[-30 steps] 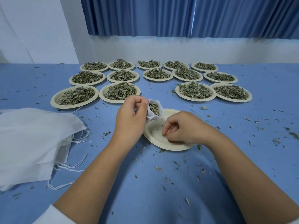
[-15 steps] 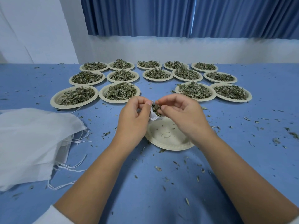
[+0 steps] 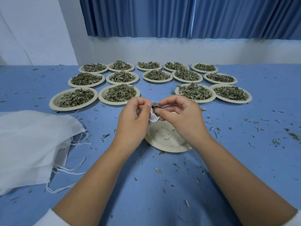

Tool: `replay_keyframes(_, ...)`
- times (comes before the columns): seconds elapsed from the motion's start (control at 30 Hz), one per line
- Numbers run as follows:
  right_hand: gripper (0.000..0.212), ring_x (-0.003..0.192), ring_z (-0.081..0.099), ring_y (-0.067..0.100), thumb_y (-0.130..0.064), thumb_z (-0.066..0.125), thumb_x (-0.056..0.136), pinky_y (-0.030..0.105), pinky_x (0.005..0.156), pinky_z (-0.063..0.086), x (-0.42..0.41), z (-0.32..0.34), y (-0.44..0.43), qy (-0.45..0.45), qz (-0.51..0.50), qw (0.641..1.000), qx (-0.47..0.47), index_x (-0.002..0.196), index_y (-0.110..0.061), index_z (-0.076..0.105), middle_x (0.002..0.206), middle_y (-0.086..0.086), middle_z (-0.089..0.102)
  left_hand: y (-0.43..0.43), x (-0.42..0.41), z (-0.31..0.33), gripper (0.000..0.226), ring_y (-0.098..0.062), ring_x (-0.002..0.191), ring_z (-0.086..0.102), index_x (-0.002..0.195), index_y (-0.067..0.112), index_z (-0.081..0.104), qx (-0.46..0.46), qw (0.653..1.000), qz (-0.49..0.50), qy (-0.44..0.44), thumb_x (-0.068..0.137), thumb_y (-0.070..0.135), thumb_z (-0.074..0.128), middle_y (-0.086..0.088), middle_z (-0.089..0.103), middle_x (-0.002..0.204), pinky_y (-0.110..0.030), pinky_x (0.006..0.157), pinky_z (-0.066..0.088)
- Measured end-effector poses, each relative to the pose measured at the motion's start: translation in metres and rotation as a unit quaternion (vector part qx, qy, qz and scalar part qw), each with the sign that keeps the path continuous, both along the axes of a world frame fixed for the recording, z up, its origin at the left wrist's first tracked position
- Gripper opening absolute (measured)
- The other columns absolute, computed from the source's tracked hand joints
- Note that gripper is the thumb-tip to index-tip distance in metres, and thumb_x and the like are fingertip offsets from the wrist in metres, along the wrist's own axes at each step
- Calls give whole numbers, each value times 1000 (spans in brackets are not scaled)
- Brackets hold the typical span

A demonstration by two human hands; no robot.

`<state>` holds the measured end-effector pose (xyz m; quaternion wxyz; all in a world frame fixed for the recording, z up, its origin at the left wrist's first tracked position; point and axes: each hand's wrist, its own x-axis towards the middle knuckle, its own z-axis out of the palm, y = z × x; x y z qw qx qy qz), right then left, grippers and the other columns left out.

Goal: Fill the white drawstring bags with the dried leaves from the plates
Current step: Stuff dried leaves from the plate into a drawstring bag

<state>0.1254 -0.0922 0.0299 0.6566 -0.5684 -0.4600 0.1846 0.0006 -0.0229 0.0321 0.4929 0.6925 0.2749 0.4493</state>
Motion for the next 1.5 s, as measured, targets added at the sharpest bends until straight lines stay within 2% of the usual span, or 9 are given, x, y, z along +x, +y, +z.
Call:
replay_keyframes(0.17, 10, 72, 71, 14, -3, 75, 82, 23, 63, 57, 0, 2, -1, 51, 22, 998, 9, 86, -10, 69, 81, 5, 75, 1, 0, 0, 11, 5, 53, 54, 91, 22, 60, 1, 1000, 7, 4, 99, 24, 52, 19, 63, 63, -11, 42, 39)
replay_keyframes(0.43, 9, 71, 65, 3, -9, 77, 81, 16, 55, 48, 1, 2, -1, -16, -15, 1000, 6, 86, -14, 72, 77, -10, 73, 0, -1, 0, 12, 5, 53, 55, 89, 24, 58, 1, 1000, 0, 2, 100, 23, 52, 18, 64, 62, -10, 41, 38)
replay_keyframes(0.57, 20, 82, 62, 4, -25, 81, 79, 18, 72, 53, 5, 1, -1, -20, -61, 998, -30, 96, -28, 71, 98, -12, 71, 0, -1, 1, 12, 5, 53, 56, 89, 23, 59, 5, 1000, -1, -3, 100, 23, 52, 18, 64, 62, -10, 43, 39)
replay_keyframes(0.63, 34, 96, 65, 5, -33, 82, 76, 23, 81, 56, 7, 3, -2, 18, -30, 994, -99, 106, -33, 68, 111, -12, 67, 0, -1, 1, 12, 5, 52, 54, 90, 22, 59, 4, 1000, -4, -5, 100, 23, 52, 19, 63, 61, -10, 44, 39)
replay_keyframes(0.73, 39, 95, 71, 10, -31, 80, 78, 27, 72, 59, 5, 3, -3, 134, 74, 968, -197, 114, -23, 67, 106, -2, 73, 0, -2, 1, 12, 3, 55, 55, 89, 23, 59, 1, 1000, -4, -4, 99, 24, 53, 16, 62, 65, -12, 46, 40)
replay_keyframes(0.97, 11, 85, 74, 18, -10, 69, 88, 23, 65, 58, 2, 3, 0, 250, 130, 947, -154, 99, -9, 72, 92, 9, 76, -2, -2, 2, 10, -5, 68, 61, 90, 21, 60, -5, 1000, -25, -3, 98, 22, 54, 5, 64, 78, -19, 54, 48)
replay_keyframes(1.1, 8, 74, 74, 13, -9, 69, 87, 19, 59, 56, 4, -1, 1, 216, 98, 958, -161, 96, -10, 71, 82, 4, 76, -6, -1, 2, 11, -10, 74, 62, 87, 22, 59, 4, 999, -47, 10, 98, 22, 55, 11, 63, 73, -39, 71, 55)
replay_keyframes(1.37, 4, 57, 56, 17, 6, 62, 80, 26, 51, 49, 3, -8, 9, 102, -19, 976, -192, 79, 2, 61, 66, 10, 61, -20, 6, -1, 12, 4, 61, 56, 86, 19, 60, 39, 993, -97, 48, 97, 19, 55, 15, 61, 63, -10, 60, 42)
replay_keyframes(1.5, 21, 53, 45, 14, 6, 63, 75, 23, 48, 40, 0, -8, 14, 31, -76, 977, -199, 65, -10, 54, 56, 1, 50, -19, 8, -2, 12, -2, 64, 55, 89, 15, 62, 40, 993, -93, 58, 98, 20, 55, 10, 61, 71, -15, 62, 44)
